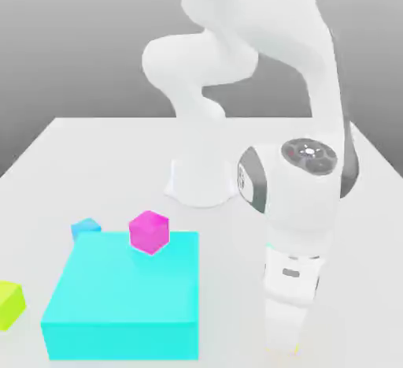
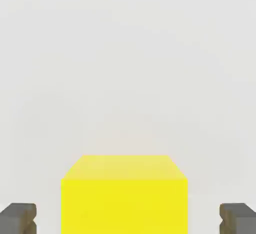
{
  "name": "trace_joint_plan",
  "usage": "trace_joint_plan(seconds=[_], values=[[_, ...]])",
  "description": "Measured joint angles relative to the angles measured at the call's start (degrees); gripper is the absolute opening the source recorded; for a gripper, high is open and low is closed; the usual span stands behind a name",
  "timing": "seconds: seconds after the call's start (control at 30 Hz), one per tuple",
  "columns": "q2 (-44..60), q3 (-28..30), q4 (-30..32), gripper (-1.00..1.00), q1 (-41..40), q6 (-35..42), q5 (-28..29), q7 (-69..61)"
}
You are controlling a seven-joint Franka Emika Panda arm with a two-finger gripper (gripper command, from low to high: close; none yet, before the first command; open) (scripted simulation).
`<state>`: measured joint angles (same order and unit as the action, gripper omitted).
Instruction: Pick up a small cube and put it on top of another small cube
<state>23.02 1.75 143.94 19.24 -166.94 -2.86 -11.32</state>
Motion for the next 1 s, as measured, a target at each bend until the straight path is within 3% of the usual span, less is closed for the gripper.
trace_joint_plan(seconds=[0.17,0.47,0.7,1.0], values=[[-0.12,0.05,0.02,-1.0,0.06,0.2,0.0,0.0],[-17.31,3.67,5.2,-1.0,-1.32,12.38,-0.32,5.63],[-31.65,7.04,11.81,-1.0,-9.22,20.12,1.92,19.9],[-50.28,7.19,20.41,-1.0,-23.65,29.87,7.45,40.25]])
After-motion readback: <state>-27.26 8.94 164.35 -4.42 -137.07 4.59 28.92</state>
